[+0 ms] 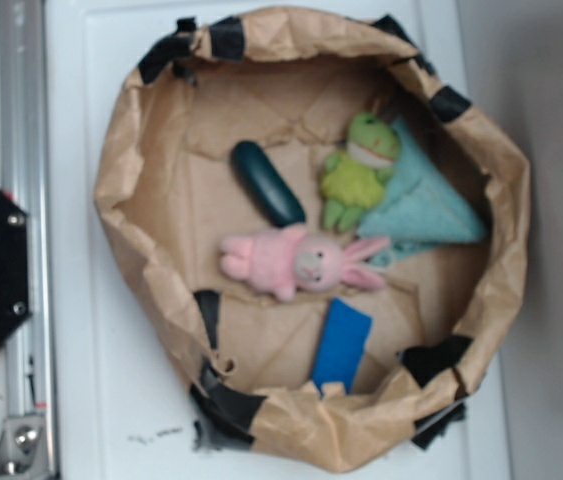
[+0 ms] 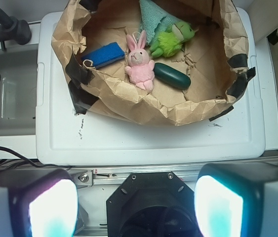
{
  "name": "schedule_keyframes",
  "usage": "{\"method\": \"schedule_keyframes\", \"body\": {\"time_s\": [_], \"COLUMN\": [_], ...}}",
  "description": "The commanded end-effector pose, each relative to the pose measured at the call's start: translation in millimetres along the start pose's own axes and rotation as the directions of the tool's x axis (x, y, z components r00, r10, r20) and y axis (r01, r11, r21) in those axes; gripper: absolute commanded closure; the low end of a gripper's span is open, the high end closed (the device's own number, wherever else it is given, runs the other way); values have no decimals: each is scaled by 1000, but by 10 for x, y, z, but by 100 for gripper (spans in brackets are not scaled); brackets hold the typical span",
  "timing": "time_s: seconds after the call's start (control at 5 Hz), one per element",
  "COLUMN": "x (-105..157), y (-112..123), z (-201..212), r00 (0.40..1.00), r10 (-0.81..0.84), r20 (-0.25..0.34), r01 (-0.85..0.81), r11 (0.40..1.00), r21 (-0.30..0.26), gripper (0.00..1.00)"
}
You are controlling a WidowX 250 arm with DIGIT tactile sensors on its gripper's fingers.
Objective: Grab the pink bunny.
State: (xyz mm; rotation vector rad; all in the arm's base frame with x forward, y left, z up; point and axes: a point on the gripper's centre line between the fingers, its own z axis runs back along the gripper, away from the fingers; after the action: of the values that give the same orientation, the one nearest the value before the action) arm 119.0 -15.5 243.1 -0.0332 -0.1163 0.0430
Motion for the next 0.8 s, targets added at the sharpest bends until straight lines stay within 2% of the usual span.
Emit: {"method": "schedule_keyframes", "body": {"time_s": [0.0,0.2,0.4,0.6], "x": [0,466,880,1121], "y": [0,88,152,310], "z": [0,-356,-577,-952], "r00": [1000,999,996,997], "r10": [0,29,50,66], "r20": [0,-15,69,50], "r01": [0,-29,-46,-62], "r11": [1000,1000,997,995], "r21": [0,3,-62,-73], "gripper": [0,0,0,0]}}
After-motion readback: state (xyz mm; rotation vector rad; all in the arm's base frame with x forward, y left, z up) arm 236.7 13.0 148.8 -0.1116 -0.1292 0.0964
